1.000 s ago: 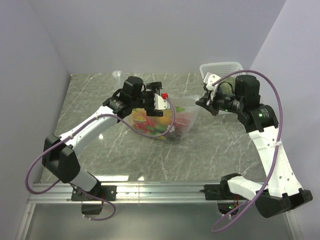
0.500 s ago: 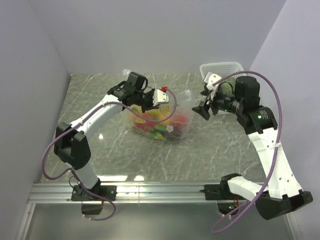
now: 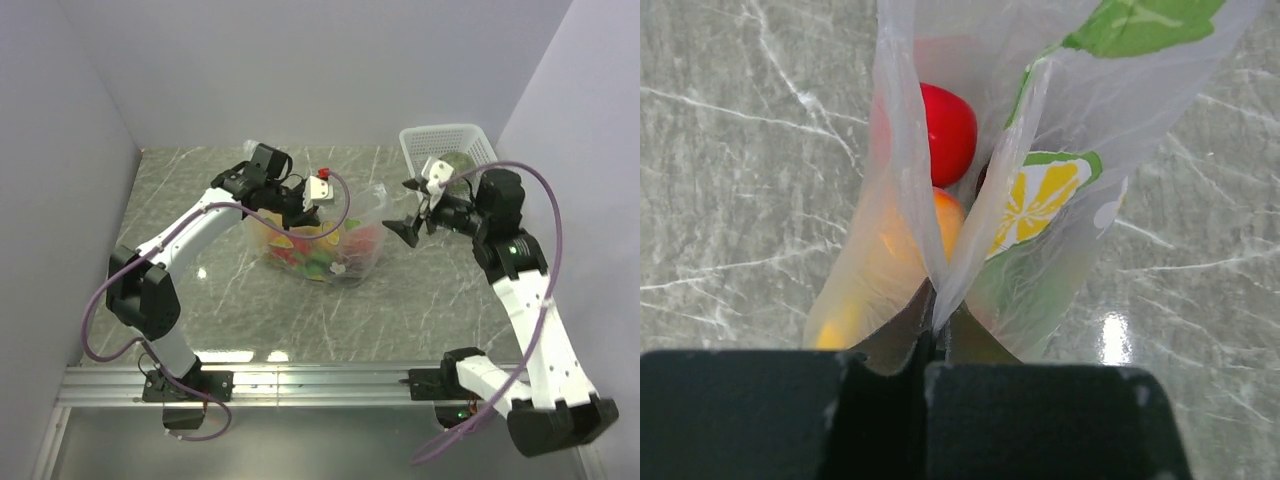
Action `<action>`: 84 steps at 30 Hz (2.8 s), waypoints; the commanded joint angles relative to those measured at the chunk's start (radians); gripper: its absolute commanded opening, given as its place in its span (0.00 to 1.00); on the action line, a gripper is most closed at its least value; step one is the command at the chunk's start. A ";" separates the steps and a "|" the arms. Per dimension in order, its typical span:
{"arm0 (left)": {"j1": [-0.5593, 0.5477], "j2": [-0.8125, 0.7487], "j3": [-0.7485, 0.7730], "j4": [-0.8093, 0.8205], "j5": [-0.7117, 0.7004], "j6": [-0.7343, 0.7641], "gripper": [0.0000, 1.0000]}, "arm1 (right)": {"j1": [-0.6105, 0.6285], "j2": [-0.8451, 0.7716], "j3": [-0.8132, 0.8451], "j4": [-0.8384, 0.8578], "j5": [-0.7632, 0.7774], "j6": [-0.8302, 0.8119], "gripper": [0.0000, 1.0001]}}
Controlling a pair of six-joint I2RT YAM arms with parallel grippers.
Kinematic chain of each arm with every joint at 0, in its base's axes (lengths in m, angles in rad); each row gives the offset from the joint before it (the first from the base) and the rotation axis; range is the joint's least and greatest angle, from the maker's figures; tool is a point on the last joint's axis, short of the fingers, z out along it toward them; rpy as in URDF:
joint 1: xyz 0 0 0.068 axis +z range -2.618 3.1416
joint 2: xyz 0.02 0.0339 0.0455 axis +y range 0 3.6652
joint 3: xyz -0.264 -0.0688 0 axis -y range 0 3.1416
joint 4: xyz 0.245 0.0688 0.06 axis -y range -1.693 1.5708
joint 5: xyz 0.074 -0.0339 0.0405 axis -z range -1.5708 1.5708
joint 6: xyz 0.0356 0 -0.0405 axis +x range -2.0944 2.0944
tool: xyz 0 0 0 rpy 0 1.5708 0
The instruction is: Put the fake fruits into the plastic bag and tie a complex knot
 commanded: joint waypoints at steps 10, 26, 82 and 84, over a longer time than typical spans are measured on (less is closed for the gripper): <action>0.025 -0.061 -0.186 0.163 0.036 -0.339 0.00 | 0.103 0.243 -0.029 0.288 -0.075 0.150 0.95; 0.114 0.037 -0.378 0.486 -0.033 -0.930 0.00 | 0.086 0.455 0.085 0.268 -0.085 0.272 0.87; -0.028 -0.123 -0.672 0.766 -0.113 -1.252 0.00 | 0.144 0.639 0.022 0.379 0.066 1.028 0.28; -0.027 -0.134 -0.672 0.782 -0.081 -1.254 0.00 | 0.146 0.619 -0.001 0.426 0.001 1.031 0.49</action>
